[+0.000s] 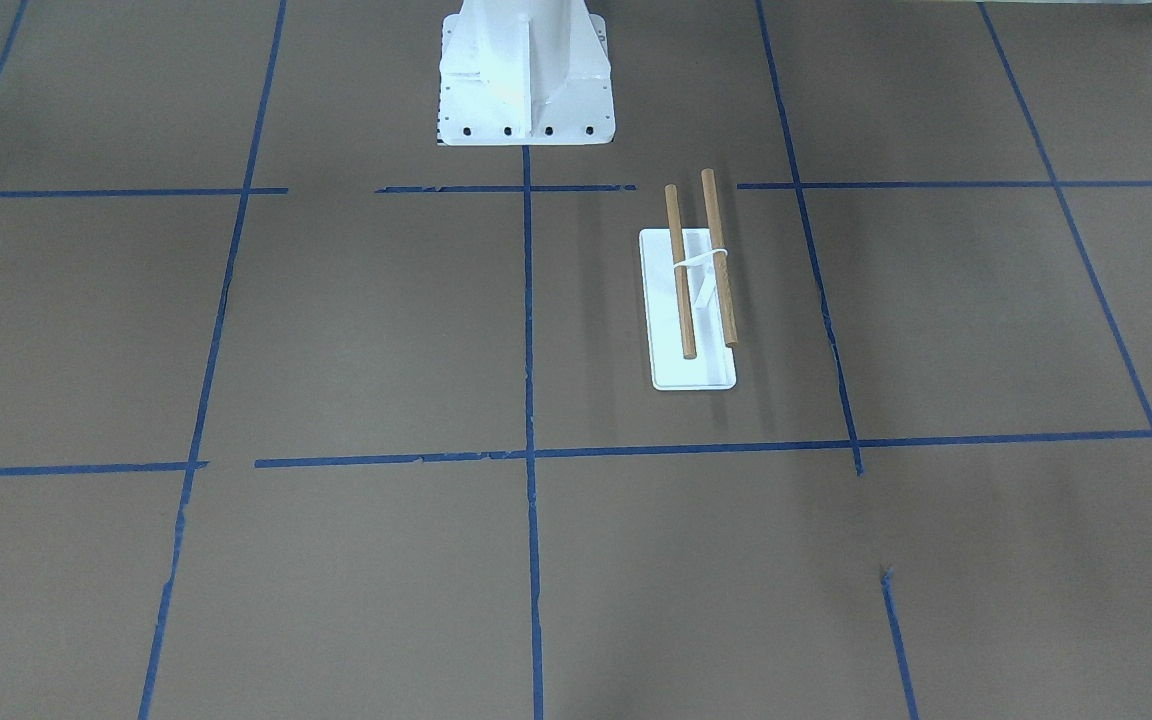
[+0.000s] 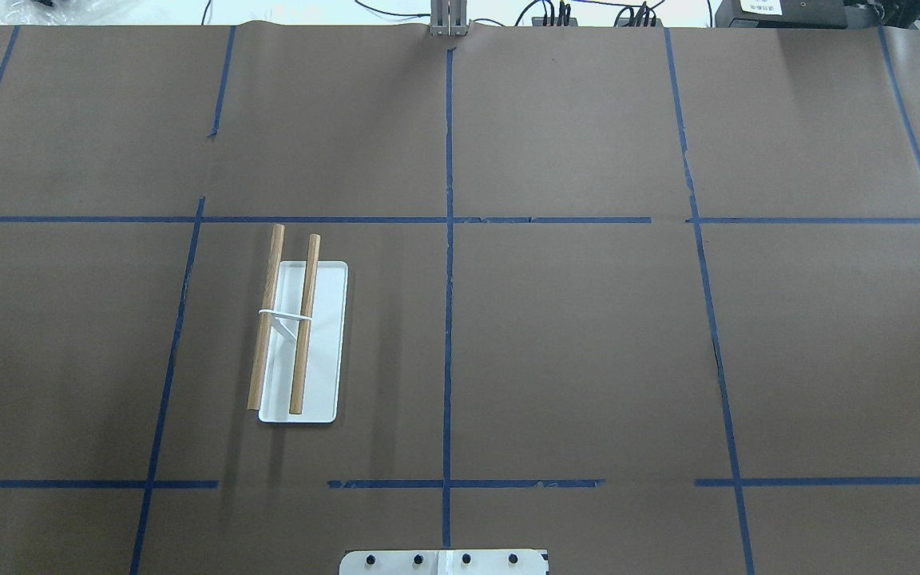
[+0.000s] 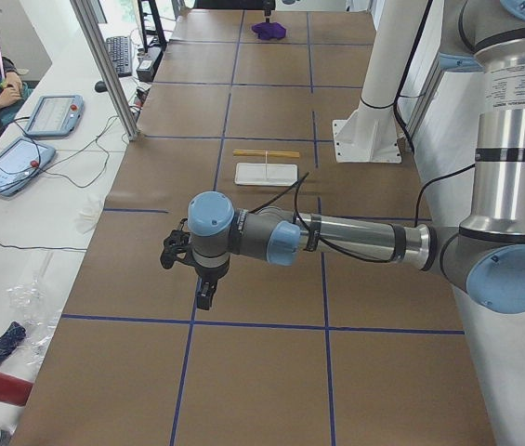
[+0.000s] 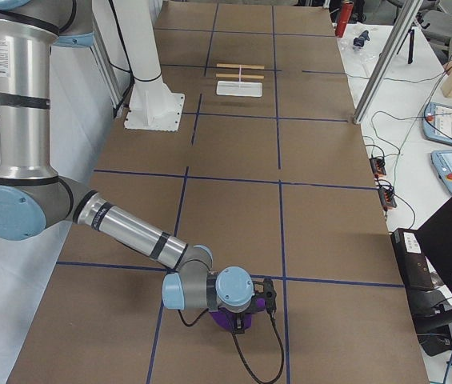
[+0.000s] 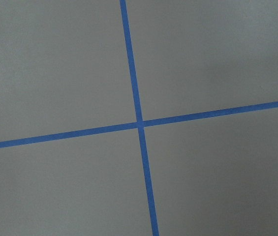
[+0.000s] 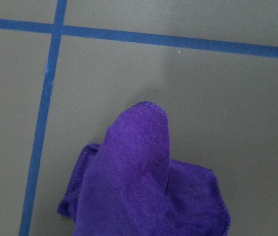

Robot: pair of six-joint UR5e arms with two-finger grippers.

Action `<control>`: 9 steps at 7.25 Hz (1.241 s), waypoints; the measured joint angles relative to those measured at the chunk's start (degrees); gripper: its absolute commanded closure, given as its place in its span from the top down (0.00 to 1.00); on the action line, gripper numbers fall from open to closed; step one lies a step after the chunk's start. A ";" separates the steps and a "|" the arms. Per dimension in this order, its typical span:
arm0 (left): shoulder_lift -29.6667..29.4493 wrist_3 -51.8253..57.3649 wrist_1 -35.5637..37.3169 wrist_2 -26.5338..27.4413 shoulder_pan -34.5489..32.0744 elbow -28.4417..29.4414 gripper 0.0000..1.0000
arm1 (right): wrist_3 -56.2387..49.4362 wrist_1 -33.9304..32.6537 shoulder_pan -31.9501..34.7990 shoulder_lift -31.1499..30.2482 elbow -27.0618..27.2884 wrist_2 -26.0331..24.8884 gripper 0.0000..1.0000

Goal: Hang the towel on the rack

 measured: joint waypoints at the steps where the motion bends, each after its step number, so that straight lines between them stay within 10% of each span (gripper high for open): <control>1: 0.01 0.00 0.01 -0.01 0.00 -0.13 1.00 | 0.01 1.09 -1.28 -0.05 -0.81 -0.27 1.00; 4: 0.01 -0.01 -0.06 -0.01 -0.06 -0.39 1.00 | 0.04 1.62 -5.61 -0.27 -1.26 -4.26 1.00; 5: 0.01 -0.01 -0.07 -0.01 -0.06 -0.42 1.00 | 0.05 1.63 -6.25 -0.36 -1.32 -5.16 0.76; 6: 0.01 -0.01 -0.07 -0.01 -0.06 -0.47 1.00 | 0.07 1.63 -6.60 -0.42 -1.34 -5.56 0.10; 9: 0.01 -0.01 -0.07 -0.01 -0.09 -0.62 1.00 | -0.03 1.71 -7.38 -0.60 -1.24 -5.84 0.00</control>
